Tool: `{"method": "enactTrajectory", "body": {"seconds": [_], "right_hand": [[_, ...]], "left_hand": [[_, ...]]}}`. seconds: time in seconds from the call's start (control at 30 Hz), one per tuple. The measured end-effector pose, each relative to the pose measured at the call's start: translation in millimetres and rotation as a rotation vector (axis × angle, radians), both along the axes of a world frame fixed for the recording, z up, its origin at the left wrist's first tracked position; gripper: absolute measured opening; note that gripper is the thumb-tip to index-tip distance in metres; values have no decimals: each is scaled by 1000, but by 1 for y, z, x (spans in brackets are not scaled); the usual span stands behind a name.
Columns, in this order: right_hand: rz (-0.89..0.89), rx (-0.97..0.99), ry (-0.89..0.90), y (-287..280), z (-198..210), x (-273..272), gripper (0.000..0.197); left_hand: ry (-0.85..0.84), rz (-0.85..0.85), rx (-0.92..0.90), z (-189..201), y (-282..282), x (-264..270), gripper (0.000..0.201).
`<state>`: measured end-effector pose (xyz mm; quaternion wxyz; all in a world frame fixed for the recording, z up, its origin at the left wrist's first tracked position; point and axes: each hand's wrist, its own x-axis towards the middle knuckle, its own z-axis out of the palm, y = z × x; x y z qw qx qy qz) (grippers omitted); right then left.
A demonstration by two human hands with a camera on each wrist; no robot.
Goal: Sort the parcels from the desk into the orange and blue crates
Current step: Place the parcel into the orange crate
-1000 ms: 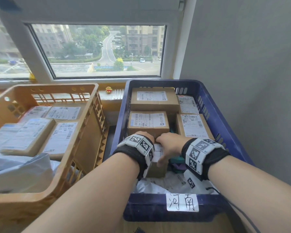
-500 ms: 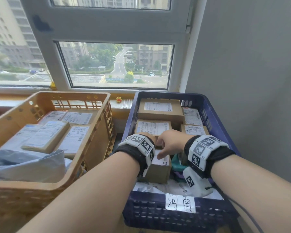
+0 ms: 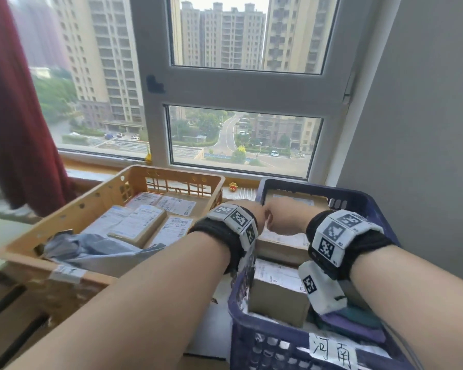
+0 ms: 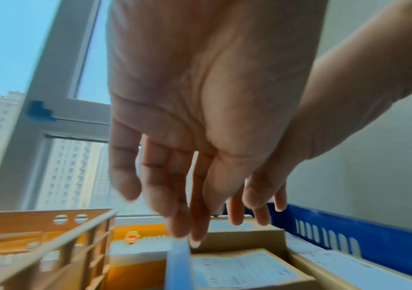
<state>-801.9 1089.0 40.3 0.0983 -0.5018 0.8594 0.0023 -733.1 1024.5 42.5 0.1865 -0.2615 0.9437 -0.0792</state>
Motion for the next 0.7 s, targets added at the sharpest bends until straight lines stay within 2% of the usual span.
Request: {"method": "enactTrajectory", "body": {"seconds": [0.07, 0.17, 0.27, 0.5, 0.7], "right_hand": [[-1, -34, 10, -15, 10, 17, 33], [12, -74, 21, -42, 26, 49, 30], [71, -122, 40, -72, 36, 87, 30], [213, -202, -11, -155, 46, 195, 24], [365, -189, 27, -230, 39, 304, 23]], "left_hand": [[47, -5, 1, 5, -21, 15, 22], [228, 25, 72, 21, -52, 58, 33], [364, 99, 63, 34, -78, 107, 30], [423, 268, -19, 44, -146, 233, 29], [473, 495, -56, 34, -205, 348, 9]]}}
